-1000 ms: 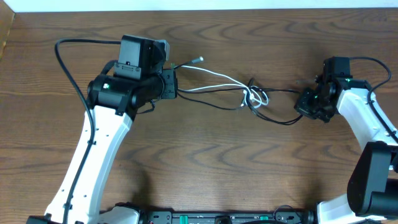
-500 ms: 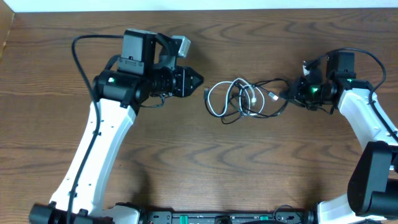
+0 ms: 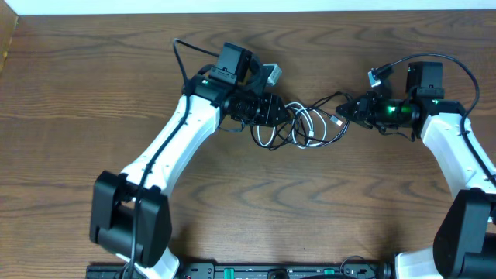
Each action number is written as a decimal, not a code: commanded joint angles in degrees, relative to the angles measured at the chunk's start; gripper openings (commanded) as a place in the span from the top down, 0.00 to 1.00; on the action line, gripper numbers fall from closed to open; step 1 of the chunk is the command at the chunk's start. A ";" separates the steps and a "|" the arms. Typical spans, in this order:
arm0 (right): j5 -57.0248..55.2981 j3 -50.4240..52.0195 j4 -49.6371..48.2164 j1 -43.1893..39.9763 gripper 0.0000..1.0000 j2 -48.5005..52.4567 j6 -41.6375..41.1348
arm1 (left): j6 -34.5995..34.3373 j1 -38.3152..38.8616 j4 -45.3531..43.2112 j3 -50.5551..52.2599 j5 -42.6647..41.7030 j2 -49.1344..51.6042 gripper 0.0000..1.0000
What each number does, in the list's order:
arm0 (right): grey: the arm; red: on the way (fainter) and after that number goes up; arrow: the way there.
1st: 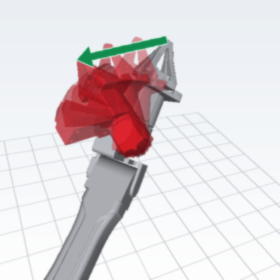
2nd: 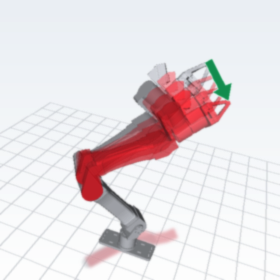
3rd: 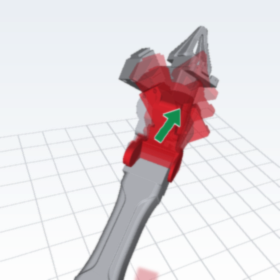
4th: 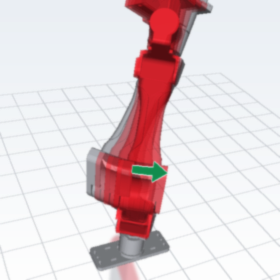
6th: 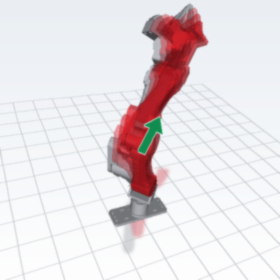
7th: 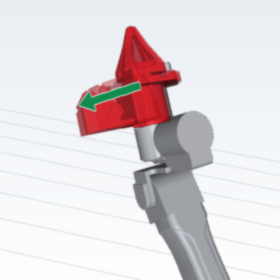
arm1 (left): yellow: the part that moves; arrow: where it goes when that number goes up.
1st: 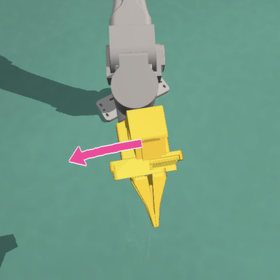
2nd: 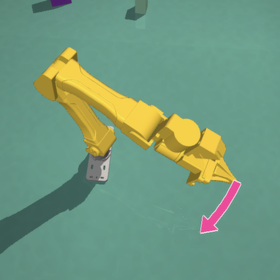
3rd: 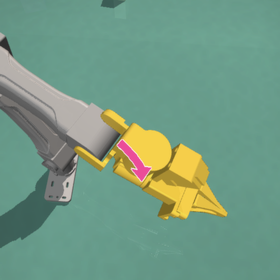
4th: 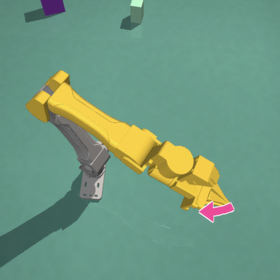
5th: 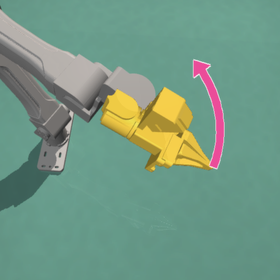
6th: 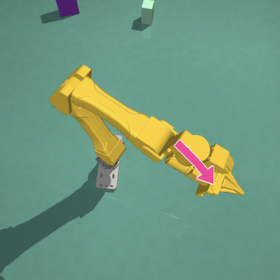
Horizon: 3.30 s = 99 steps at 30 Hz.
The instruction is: Untangle cables
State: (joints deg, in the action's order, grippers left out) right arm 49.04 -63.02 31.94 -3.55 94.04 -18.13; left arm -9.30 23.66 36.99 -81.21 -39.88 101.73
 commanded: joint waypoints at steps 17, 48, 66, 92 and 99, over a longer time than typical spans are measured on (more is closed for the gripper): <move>-5.55 0.04 1.16 0.57 0.99 -1.36 1.29 | -3.56 0.02 3.13 0.11 0.42 6.51 0.50; -8.50 0.04 3.76 0.61 0.99 -1.36 2.56 | -18.47 4.50 -6.58 0.46 12.50 11.30 0.89; -29.00 0.09 8.85 0.66 0.90 -1.36 -0.11 | -12.81 1.75 -8.92 -1.27 13.60 -9.18 0.92; 8.50 -3.34 2.56 5.18 0.23 -15.82 20.39 | -22.27 1.75 -30.16 -1.27 7.74 -27.10 0.92; -6.16 -3.34 -3.02 11.23 0.31 -14.47 5.44 | -26.29 1.75 -32.02 -1.27 7.26 -27.17 0.92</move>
State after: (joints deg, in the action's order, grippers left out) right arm 52.86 -65.95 29.69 5.52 78.00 -2.61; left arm -32.51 25.65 5.76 -81.12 -31.42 75.94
